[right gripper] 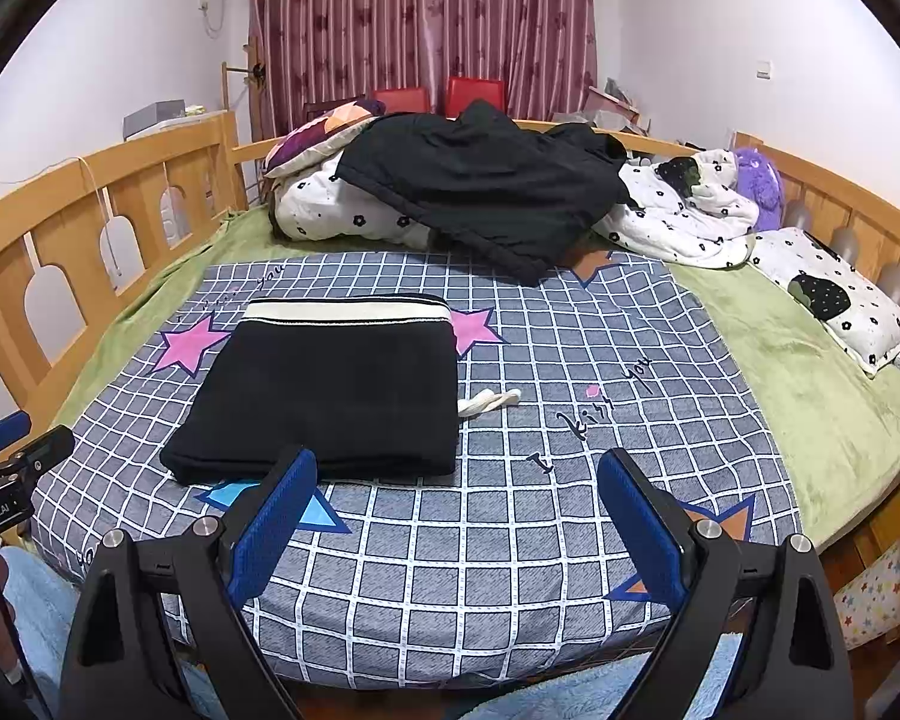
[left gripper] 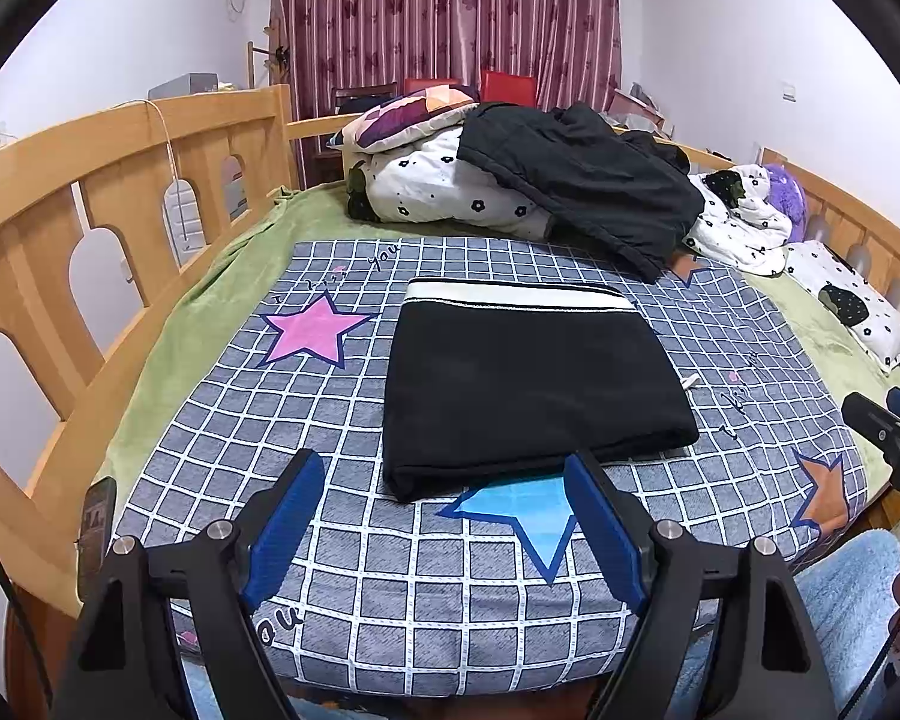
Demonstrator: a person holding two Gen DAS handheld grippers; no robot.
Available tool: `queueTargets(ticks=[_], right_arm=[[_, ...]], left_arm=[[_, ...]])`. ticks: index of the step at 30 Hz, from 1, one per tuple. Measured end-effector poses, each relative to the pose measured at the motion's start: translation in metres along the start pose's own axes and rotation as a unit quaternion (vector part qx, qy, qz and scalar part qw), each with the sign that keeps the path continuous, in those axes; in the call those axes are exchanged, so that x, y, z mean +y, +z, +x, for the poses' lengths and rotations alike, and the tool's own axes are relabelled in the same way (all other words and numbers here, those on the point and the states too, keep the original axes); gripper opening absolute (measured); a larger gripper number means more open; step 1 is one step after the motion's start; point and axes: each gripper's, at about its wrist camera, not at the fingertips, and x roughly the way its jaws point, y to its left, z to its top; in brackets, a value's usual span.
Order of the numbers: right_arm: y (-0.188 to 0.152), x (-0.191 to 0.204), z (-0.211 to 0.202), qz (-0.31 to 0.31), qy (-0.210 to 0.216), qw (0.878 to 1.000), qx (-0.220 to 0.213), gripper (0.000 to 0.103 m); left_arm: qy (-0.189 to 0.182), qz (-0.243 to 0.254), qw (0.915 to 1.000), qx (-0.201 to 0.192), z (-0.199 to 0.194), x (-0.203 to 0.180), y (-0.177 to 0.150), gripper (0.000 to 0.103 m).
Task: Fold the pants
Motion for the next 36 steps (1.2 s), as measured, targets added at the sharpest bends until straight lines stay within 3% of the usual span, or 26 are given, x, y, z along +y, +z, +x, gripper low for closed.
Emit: queueTargets(ticks=[36], right_arm=[[0.0008,0.0048,-0.0058,-0.009,-0.007,1.0,-0.003,0.093]], left_arm=[[0.004,0.004,0.9999,-0.012,-0.009,0.002,0.0005,0.083]])
